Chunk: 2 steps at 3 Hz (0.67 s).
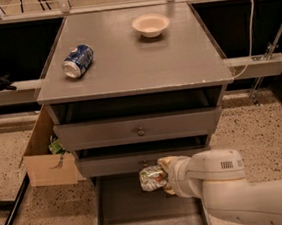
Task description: Pick 7up can from bottom drawer and place on counter
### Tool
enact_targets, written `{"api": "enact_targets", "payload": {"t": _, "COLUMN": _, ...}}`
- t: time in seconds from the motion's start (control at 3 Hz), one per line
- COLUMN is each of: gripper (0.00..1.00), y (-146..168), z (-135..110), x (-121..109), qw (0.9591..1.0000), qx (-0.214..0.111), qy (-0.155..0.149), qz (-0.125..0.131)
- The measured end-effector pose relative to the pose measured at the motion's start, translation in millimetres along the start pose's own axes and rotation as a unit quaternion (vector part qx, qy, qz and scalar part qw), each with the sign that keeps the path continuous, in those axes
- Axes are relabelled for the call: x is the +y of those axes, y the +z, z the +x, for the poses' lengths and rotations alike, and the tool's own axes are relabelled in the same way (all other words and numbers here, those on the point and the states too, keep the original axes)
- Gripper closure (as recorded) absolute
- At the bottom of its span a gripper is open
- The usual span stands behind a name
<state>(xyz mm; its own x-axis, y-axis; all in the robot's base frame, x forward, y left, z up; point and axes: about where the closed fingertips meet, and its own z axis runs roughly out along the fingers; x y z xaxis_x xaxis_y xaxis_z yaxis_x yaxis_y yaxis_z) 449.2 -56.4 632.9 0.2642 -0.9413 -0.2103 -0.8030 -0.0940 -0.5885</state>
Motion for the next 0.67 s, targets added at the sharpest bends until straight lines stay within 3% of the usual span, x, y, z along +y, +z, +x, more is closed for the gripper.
{"api": "enact_targets", "payload": {"t": 0.33, "gripper": 1.0, "y": 12, "z": -10, "x": 2, "qw": 0.9997, "qx": -0.016, "qy": -0.013, "qz": -0.012}}
{"api": "enact_targets", "payload": {"t": 0.67, "gripper": 1.0, "y": 17, "z": -30, "x": -36, "qw": 0.9988, "qx": -0.044, "qy": -0.021, "qz": 0.012}}
